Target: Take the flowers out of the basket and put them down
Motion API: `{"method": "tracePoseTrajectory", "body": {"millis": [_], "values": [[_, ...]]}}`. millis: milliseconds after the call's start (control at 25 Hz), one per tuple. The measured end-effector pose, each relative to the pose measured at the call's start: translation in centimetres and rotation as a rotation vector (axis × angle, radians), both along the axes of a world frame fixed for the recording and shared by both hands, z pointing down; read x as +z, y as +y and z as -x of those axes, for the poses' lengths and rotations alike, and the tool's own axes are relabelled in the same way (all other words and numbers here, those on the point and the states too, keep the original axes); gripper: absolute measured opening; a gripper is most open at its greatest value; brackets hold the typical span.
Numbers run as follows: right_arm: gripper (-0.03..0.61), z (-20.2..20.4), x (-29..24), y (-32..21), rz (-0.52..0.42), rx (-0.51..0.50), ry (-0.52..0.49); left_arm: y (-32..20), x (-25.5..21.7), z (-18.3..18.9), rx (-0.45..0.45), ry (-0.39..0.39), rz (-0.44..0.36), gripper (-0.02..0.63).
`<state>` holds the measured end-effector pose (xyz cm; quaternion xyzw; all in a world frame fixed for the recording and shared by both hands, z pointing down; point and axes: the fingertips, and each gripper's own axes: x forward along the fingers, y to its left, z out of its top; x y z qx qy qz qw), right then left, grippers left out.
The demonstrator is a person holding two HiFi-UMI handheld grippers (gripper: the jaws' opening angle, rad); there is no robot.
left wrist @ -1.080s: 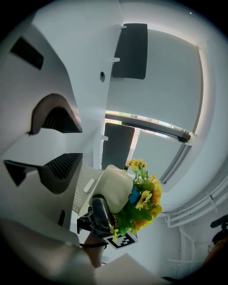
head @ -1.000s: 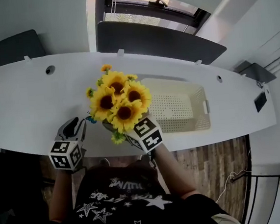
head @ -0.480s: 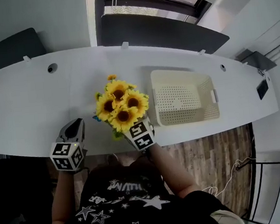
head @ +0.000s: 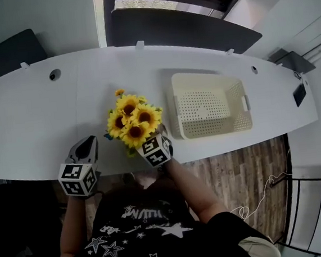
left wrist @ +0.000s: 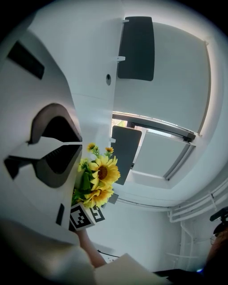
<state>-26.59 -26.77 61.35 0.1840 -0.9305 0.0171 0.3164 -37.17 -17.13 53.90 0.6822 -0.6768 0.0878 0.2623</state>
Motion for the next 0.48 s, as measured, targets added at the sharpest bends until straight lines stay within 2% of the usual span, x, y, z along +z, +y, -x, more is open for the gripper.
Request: {"method": "tracePoseTrajectory", "body": {"millis": [480], "values": [[0.528,0.3,1.0,0.0,0.030,0.015,-0.016,0.9,0.0,-1.0,0.002,0.010,-0.012,0.026]]}}
